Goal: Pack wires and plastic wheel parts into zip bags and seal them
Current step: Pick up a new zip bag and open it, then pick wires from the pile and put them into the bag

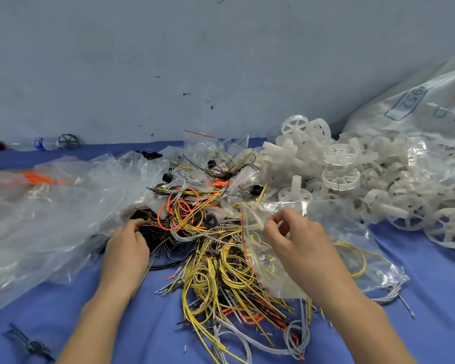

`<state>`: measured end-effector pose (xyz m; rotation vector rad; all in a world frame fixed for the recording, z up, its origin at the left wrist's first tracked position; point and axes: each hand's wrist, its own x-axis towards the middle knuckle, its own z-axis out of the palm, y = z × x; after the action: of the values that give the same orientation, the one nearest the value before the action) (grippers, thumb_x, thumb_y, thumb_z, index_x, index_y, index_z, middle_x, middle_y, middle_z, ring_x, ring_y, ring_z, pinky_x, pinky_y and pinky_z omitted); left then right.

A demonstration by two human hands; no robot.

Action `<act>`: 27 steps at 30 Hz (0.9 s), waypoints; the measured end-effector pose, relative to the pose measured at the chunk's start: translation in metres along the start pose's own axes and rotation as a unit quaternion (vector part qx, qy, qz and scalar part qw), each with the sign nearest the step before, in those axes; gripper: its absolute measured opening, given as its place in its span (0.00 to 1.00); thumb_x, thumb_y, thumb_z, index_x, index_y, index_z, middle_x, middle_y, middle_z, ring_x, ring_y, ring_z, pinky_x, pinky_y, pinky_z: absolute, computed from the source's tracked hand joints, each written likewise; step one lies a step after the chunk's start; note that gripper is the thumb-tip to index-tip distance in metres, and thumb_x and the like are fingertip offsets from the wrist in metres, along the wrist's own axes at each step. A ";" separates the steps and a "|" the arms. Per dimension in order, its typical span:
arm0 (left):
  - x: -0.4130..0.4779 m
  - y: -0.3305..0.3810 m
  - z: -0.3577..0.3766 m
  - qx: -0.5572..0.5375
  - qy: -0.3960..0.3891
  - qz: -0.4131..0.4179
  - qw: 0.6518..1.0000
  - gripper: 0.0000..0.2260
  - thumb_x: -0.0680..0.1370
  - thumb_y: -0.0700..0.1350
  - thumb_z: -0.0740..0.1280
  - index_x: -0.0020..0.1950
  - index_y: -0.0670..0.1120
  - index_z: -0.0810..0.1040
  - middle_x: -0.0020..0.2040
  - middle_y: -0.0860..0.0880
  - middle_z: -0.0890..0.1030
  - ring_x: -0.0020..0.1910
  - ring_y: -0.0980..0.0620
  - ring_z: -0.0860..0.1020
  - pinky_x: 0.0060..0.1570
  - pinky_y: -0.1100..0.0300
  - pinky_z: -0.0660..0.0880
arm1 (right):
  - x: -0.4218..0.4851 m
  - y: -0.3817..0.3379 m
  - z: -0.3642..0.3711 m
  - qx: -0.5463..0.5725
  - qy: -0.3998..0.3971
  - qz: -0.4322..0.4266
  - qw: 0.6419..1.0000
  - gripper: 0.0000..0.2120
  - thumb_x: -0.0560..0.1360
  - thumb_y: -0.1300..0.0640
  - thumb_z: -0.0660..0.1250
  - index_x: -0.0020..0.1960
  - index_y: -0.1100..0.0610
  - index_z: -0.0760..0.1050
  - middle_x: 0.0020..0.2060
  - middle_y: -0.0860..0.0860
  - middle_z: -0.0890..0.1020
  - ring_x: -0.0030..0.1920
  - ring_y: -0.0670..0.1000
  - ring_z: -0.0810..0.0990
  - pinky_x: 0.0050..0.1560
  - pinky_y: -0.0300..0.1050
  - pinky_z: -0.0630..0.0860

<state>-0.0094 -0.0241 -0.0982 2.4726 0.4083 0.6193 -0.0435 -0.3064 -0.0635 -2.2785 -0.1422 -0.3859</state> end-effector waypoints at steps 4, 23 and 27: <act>0.001 0.000 -0.003 0.012 -0.027 0.002 1.000 0.15 0.80 0.37 0.56 0.63 0.44 0.76 0.55 0.40 0.82 0.52 0.37 0.77 0.53 0.45 0.74 | 0.002 -0.003 0.003 -0.006 -0.011 -0.001 1.000 0.08 0.78 0.48 0.60 0.41 0.47 0.72 0.32 0.46 0.79 0.29 0.47 0.73 0.30 0.48 0.70; -0.024 0.026 -0.025 0.025 0.004 0.105 0.994 0.14 0.76 0.36 0.59 0.44 0.52 0.81 0.46 0.49 0.78 0.45 0.47 0.72 0.47 0.51 0.70 | 0.002 -0.002 -0.001 -0.026 -0.004 -0.005 1.000 0.09 0.78 0.48 0.60 0.40 0.47 0.72 0.30 0.46 0.78 0.27 0.46 0.72 0.28 0.44 0.67; -0.031 0.022 -0.010 0.139 -0.143 0.139 0.970 0.14 0.81 0.46 0.58 0.61 0.59 0.77 0.51 0.53 0.75 0.54 0.49 0.71 0.54 0.52 0.70 | 0.003 -0.002 -0.002 -0.026 0.001 -0.004 1.000 0.09 0.78 0.48 0.60 0.40 0.47 0.72 0.30 0.46 0.78 0.28 0.45 0.72 0.29 0.46 0.69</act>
<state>-0.0378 -0.0495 -0.0886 2.8630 0.0350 0.3182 -0.0413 -0.3071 -0.0597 -2.3291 -0.1410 -0.4001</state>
